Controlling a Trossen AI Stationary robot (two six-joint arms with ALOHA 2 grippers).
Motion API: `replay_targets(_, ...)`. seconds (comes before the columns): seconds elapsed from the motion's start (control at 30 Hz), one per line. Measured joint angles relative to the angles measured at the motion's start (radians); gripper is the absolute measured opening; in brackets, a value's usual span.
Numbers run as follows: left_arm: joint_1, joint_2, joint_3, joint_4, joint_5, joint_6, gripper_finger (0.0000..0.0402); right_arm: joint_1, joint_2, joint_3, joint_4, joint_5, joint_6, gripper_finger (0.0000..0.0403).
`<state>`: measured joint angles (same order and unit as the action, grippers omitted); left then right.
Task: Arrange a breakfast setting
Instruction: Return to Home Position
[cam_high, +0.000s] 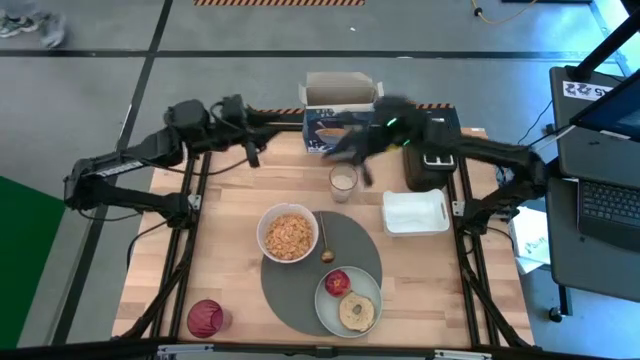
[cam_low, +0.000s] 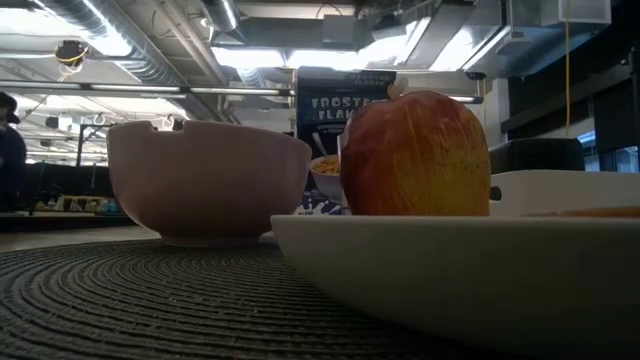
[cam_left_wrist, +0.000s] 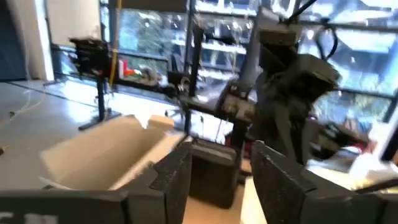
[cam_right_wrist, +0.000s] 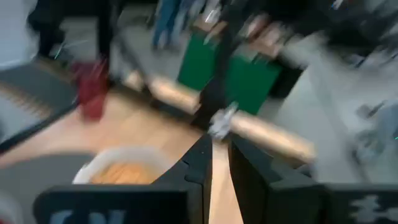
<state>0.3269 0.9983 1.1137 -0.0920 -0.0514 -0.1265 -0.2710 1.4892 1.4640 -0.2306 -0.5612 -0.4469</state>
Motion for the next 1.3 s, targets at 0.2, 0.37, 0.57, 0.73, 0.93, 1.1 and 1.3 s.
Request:
replay_targets(0.2,0.054,-0.142,-0.001,-0.146,0.044,-0.037,0.0116,-0.049,-0.297,-0.322,0.464,0.102,0.208,0.0056)
replay_targets(0.37,0.056,-0.314,-0.145,-0.108,0.047,-0.166,0.0085,0.004,-0.436,-0.73,1.045,0.319,0.52,0.0056)
replay_targets(0.57,0.039,-0.469,-0.488,0.179,0.07,-0.369,0.0057,0.118,-0.411,-0.937,1.286,0.399,0.652,0.0056)
replay_targets(0.73,0.039,-0.507,-0.689,0.394,0.065,-0.505,0.0037,0.1,-0.441,-1.124,1.555,0.45,0.753,0.0056)
replay_targets(0.93,0.039,-0.518,-0.725,0.461,0.063,-0.545,0.0018,0.001,-0.704,-1.235,1.522,0.424,0.828,0.0041)
replay_targets(1.1,0.039,-0.556,-0.707,0.461,0.027,-0.502,0.0012,-0.033,-1.054,-1.22,1.136,0.375,0.776,0.0005)
replay_targets(1.3,0.039,-0.63,-0.707,0.344,0.002,-0.499,0.0012,0.017,-1.486,-1.22,0.648,0.52,0.762,0.0016)
